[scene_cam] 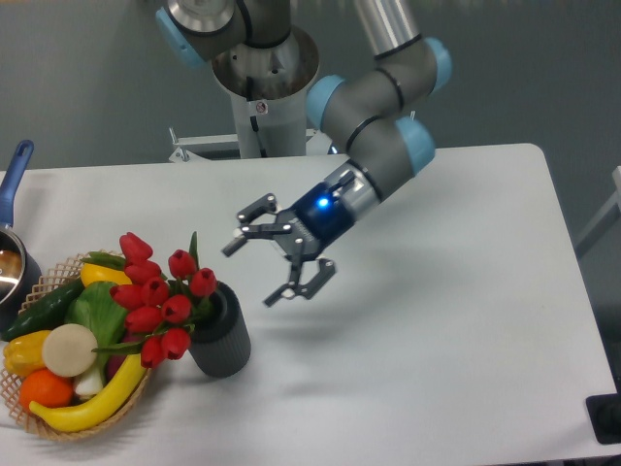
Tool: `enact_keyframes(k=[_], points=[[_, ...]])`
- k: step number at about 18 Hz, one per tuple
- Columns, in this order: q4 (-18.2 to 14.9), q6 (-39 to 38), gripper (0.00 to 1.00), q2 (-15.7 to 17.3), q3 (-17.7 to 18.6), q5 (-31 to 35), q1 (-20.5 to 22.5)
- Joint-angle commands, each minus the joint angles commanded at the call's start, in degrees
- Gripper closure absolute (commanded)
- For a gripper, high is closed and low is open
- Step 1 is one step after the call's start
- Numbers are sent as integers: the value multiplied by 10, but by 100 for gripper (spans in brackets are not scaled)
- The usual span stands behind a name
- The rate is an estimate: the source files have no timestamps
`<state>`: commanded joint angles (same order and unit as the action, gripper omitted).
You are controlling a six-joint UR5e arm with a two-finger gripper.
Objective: Insert the flowers into the vase
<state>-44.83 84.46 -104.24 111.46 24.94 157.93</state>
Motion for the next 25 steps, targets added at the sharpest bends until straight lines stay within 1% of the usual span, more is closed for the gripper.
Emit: enact_keyframes(k=[2, 4, 6, 8, 12, 13, 15, 16, 17, 19, 21, 22, 25], points=[[0, 1, 0, 13, -12, 23, 26], [1, 2, 0, 27, -19, 27, 57], [0, 3, 0, 26, -47, 28, 82], [0, 0, 0, 22, -74, 40, 98], [-1, -3, 0, 29, -106, 103, 150], [-2, -4, 0, 36, -115, 119, 160], [-3, 0, 0, 51, -135, 170, 163], [-5, 0, 0, 61, -149, 211, 162], [-8, 1, 0, 62, -154, 234, 164], [-16, 3, 0, 64, -165, 257, 166], [-37, 24, 0, 66, -179, 274, 166], [-55, 44, 0, 66, -186, 290, 167], [-129, 126, 0, 70, -211, 332, 178]])
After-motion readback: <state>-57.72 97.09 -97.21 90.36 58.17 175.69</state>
